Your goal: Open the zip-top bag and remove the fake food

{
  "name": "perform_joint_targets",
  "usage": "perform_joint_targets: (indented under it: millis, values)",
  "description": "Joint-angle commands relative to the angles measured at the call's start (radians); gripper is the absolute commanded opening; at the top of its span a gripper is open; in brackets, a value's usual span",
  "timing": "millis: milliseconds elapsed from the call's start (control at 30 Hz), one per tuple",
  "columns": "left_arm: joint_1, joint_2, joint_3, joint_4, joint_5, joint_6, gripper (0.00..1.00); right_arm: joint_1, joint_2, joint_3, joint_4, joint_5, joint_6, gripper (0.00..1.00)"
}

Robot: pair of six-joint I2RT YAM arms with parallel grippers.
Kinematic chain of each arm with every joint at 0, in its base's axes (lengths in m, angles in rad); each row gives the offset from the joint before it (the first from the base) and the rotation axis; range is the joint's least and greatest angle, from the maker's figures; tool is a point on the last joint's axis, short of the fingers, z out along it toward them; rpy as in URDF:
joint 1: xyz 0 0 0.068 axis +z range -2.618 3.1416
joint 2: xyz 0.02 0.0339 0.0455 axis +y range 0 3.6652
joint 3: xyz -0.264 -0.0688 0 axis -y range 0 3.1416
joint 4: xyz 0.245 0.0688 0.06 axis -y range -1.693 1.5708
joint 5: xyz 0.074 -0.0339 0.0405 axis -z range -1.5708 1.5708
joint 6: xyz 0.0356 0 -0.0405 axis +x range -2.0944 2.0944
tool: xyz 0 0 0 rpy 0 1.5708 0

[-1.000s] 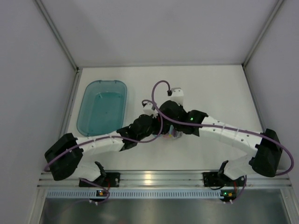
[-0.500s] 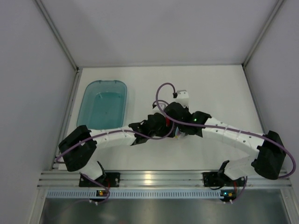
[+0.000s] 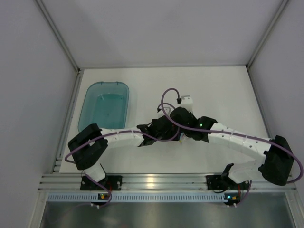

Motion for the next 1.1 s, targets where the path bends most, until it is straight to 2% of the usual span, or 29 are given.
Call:
perform_joint_targets:
  millis: [0,300,467,700,800,833,967,1067]
  values:
    - [-0.025,-0.007,0.022,0.119,-0.01,-0.045,0.97,0.004,-0.054,-0.019,0.17,-0.111,0.024,0.0]
    - [-0.031,0.014,0.018,0.213,-0.052,-0.107,0.96,0.001,-0.098,-0.103,0.256,-0.254,0.072,0.0]
    - [-0.043,-0.031,0.005,0.201,-0.078,-0.078,0.92,-0.009,-0.118,-0.114,0.297,-0.343,0.087,0.0]
    - [-0.043,-0.202,-0.021,0.016,-0.159,-0.027,0.89,-0.009,-0.138,-0.128,0.439,-0.531,0.162,0.0]
    - [-0.043,-0.275,-0.017,-0.073,-0.171,-0.002,0.91,-0.009,-0.112,-0.133,0.508,-0.611,0.2,0.0]
    - [-0.043,-0.291,-0.015,-0.124,-0.171,0.004,0.94,-0.007,-0.108,-0.133,0.521,-0.627,0.208,0.0]
    - [-0.043,-0.332,-0.023,-0.184,-0.139,0.062,0.95,-0.007,-0.095,-0.146,0.55,-0.642,0.228,0.0]
    - [-0.043,-0.302,-0.035,-0.179,-0.072,0.08,0.95,-0.007,-0.103,-0.162,0.536,-0.615,0.221,0.0]
